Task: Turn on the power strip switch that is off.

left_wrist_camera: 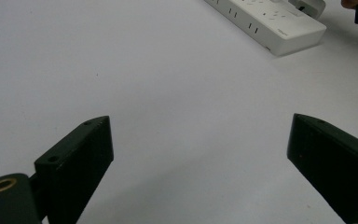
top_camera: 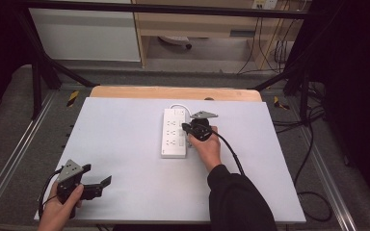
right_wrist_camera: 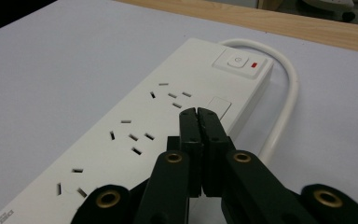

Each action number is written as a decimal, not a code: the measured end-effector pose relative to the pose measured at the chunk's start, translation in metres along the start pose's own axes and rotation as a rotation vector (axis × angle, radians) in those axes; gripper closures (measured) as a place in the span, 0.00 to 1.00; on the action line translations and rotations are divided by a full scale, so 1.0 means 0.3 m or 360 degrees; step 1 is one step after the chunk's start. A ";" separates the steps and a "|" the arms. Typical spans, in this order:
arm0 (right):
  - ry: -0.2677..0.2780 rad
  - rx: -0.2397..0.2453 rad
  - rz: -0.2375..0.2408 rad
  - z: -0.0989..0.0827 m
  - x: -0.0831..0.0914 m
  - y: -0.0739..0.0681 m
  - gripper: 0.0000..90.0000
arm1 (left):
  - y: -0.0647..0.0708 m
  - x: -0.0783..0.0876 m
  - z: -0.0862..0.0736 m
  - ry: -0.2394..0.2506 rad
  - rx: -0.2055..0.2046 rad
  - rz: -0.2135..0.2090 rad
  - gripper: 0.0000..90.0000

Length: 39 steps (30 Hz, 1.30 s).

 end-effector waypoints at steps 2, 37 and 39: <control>0.0011 -0.0009 0.0002 0.007 0.009 0.002 1.00 | 0.000 0.000 0.000 -0.0001 0.0000 0.0001 0.08; 0.0000 -0.0087 -0.0045 0.091 0.151 0.064 0.50 | 0.001 0.000 -0.003 -0.0008 0.0002 0.0003 0.08; -0.0005 -0.0099 -0.0051 0.094 0.168 0.073 0.47 | 0.001 0.000 -0.004 -0.0009 0.0002 0.0002 0.08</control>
Point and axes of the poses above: each handheld gripper's, and its own axes: x roughly backward along the jaws, z roughly out of its top, y roughly to its right, the point moved 5 cm from there along -x, roughly forward along the jaws, and after that the axes turned 15 degrees about y, right-handed, at the moved point
